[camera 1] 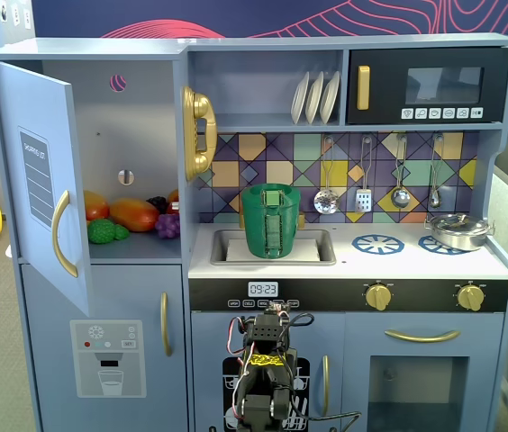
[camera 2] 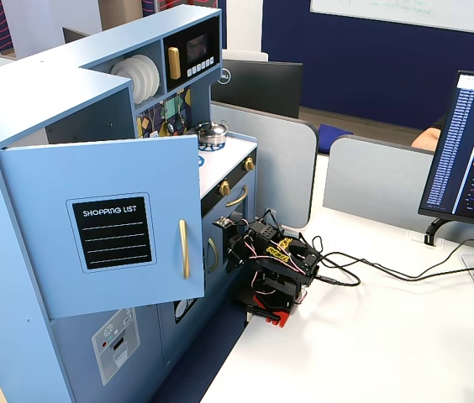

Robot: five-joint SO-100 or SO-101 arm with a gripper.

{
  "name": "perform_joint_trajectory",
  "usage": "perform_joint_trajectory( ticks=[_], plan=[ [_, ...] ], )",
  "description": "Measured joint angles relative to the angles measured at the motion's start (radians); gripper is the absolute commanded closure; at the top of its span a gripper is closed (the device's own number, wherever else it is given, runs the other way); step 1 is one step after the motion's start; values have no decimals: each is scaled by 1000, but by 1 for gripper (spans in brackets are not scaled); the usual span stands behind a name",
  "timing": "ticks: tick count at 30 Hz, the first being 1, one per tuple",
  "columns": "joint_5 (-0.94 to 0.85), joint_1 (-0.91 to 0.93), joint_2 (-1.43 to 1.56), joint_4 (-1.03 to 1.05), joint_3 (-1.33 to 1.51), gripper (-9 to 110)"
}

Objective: Take off the lid from the green recipient and place it on the counter

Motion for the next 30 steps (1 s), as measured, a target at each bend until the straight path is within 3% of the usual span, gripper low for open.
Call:
perform_joint_trajectory(
  ticks=[4, 11, 16, 30],
  plan=[
    [-5, 26, -21, -141, -61, 100],
    [-58, 17, -193, -476, -497, 77],
    [-64, 51, -368, -597, -796, 65],
    [-77, 61, -554, -718, -1026, 57]
  ],
)
